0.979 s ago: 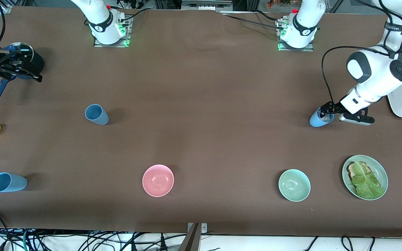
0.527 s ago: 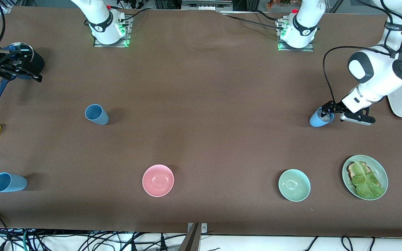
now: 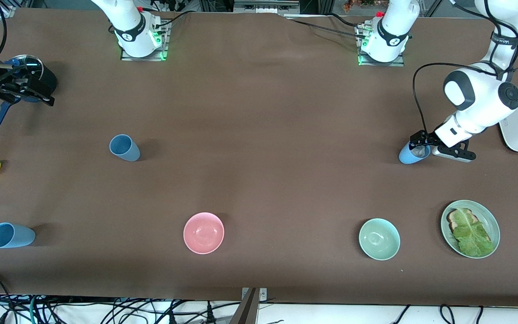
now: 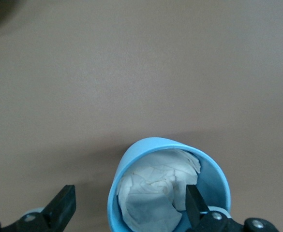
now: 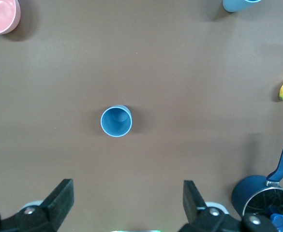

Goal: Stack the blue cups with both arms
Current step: 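Close the left gripper on the cup rim and lift it, then carry the tissue cup with the left gripper to mid-table and lower it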

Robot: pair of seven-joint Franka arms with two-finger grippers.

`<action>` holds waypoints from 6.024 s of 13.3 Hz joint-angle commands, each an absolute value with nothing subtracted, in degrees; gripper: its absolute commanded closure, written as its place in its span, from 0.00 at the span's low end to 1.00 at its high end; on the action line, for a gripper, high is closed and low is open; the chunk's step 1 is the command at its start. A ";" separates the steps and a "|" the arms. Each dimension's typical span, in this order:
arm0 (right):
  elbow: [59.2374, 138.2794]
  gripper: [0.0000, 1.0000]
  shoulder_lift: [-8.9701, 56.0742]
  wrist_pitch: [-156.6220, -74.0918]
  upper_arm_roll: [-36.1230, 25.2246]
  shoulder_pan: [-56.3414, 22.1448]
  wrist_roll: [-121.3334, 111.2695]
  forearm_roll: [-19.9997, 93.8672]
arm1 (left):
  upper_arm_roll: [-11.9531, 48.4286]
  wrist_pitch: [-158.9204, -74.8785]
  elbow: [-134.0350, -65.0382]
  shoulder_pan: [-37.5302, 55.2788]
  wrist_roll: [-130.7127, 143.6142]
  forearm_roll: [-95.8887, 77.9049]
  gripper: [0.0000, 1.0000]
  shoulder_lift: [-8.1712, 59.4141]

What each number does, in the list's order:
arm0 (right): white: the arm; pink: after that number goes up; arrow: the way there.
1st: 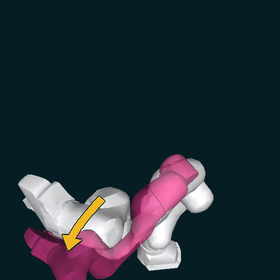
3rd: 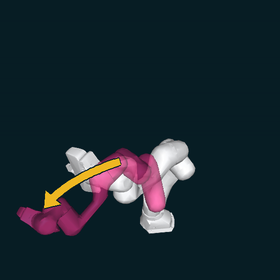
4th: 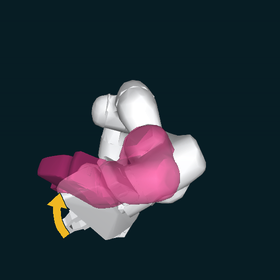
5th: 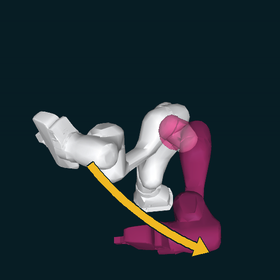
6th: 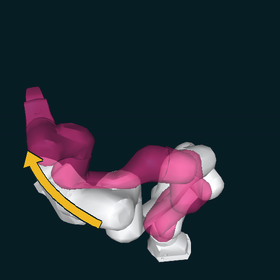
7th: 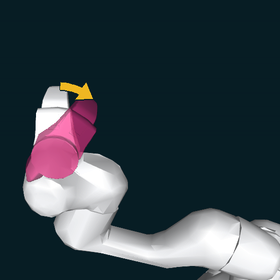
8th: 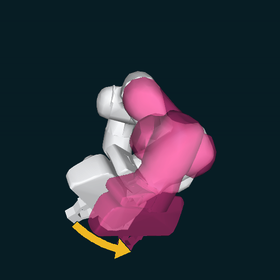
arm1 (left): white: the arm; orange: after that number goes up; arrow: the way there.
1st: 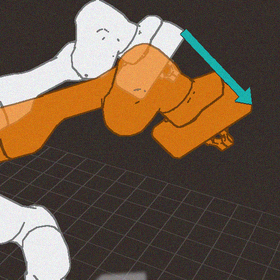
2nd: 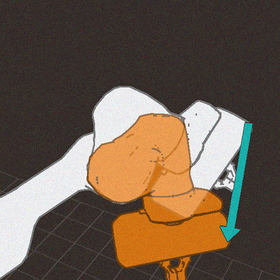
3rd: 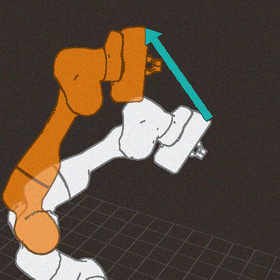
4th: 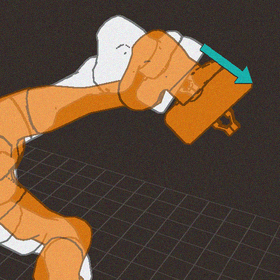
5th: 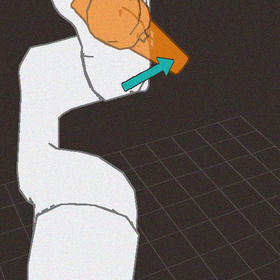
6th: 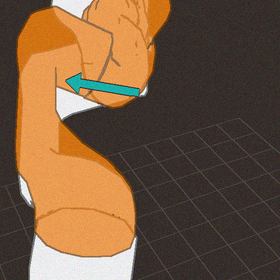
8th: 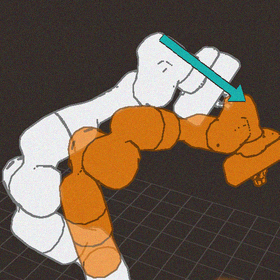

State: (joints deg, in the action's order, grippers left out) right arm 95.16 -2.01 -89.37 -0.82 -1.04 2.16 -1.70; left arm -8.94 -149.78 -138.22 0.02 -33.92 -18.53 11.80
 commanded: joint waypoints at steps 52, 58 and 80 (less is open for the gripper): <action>94.04 0.00 -1.58 -88.51 -1.32 -0.44 1.76 -1.05 | -1.32 -109.76 -81.49 31.72 51.92 -3.78 1.00 30.57; 94.04 0.00 -1.58 -88.51 -1.32 -0.44 1.76 -1.05 | -1.76 -115.04 -77.96 37.52 63.97 -3.69 1.00 36.82; 94.04 0.00 -1.58 -88.15 -1.32 -0.44 1.76 -1.05 | -2.64 -128.76 -78.05 46.49 82.71 -0.35 0.70 46.14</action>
State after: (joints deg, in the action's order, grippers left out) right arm 95.16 -1.96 -89.11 -1.59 -0.97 2.16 -1.68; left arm -1.78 -128.98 -79.92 45.82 81.56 -2.25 45.34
